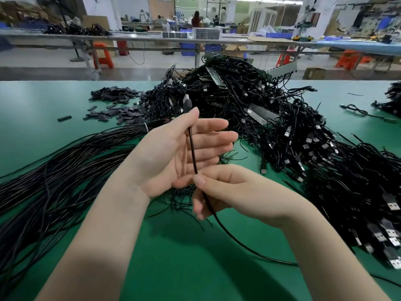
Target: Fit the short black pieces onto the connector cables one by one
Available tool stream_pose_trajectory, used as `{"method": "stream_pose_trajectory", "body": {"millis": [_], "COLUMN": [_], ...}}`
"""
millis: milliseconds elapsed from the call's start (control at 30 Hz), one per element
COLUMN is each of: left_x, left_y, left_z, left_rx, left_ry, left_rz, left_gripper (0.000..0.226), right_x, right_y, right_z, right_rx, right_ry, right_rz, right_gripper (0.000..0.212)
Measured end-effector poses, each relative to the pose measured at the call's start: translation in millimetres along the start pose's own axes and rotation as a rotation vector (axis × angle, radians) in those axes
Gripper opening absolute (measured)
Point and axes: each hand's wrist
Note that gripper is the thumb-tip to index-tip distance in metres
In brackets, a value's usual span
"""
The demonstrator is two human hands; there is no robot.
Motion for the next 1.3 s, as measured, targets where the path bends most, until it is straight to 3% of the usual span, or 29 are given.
{"method": "stream_pose_trajectory", "body": {"millis": [67, 100, 200, 300, 367, 433, 500, 600, 700, 800, 867, 967, 1033, 1067, 1167, 1233, 1300], "left_x": [-5, -8, -16, -18, -15, -11, -7, -1, -4, -12, -17, -18, -12, -9, -1, 2, -2], "left_y": [-1, -2, -7, -7, -7, -9, -12, -12, -10, -9, -7, -3, -6, -8, -12, -13, -13], "left_z": [5, 8, 12, 7, 1, -7, -11, -4, 8, 15, 18, 8, -3, -7, -14, -9, 1], "left_rx": [-0.052, -0.069, 0.003, 0.321, 0.55, 0.619, 0.469, 0.039, -0.202, -0.219, -0.085, 0.427, 0.732, 0.767, 0.415, 0.131, -0.098], "left_ry": [-0.002, 0.006, 0.095, 0.278, 0.391, 0.395, 0.289, 0.119, 0.031, 0.004, 0.066, 0.234, 0.358, 0.386, 0.259, 0.074, -0.057], "left_rz": [-0.057, -0.094, -0.267, -0.422, -0.397, -0.287, -0.133, 0.023, -0.009, -0.077, -0.169, -0.32, -0.293, -0.259, -0.076, -0.003, -0.04], "left_gripper": [0.044, 0.044, 0.047, 0.051, 0.054, 0.048, 0.04, 0.047, 0.051, 0.043, 0.043, 0.052, 0.054, 0.05, 0.037, 0.039, 0.041], "right_x": [-2, -2, -4, -16, -25, -31, -34, -28, -14, -2, 0, -3, -7, -9, -15, -17, -15], "right_y": [5, 8, 21, 40, 47, 46, 39, 21, 11, 12, 18, 31, 37, 38, 27, 18, 11], "right_z": [6, 9, 14, 11, 3, -9, -18, -20, -5, 17, 25, 24, 16, 11, -9, -15, -14], "right_rx": [-0.017, -0.075, -0.218, -0.22, -0.131, -0.011, 0.059, 0.155, 0.175, 0.09, 0.041, -0.115, -0.108, -0.04, 0.123, 0.191, 0.234], "right_ry": [-0.085, -0.12, -0.14, -0.138, -0.091, -0.013, 0.092, 0.204, 0.103, -0.12, -0.218, -0.244, -0.166, -0.108, 0.09, 0.189, 0.176], "right_rz": [-0.128, -0.118, 0.086, 0.278, 0.346, 0.362, 0.322, 0.146, -0.037, -0.099, 0.044, 0.347, 0.471, 0.501, 0.467, 0.312, 0.096], "right_gripper": [0.03, 0.032, 0.038, 0.05, 0.045, 0.036, 0.029, 0.029, 0.03, 0.031, 0.032, 0.042, 0.043, 0.043, 0.037, 0.034, 0.03]}}
Point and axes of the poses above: each hand's wrist, its own x-axis towards the middle knuckle, its own y-axis out of the back of the hand, z = x × y, and after that the axes turned 2 degrees about -z, right-handed
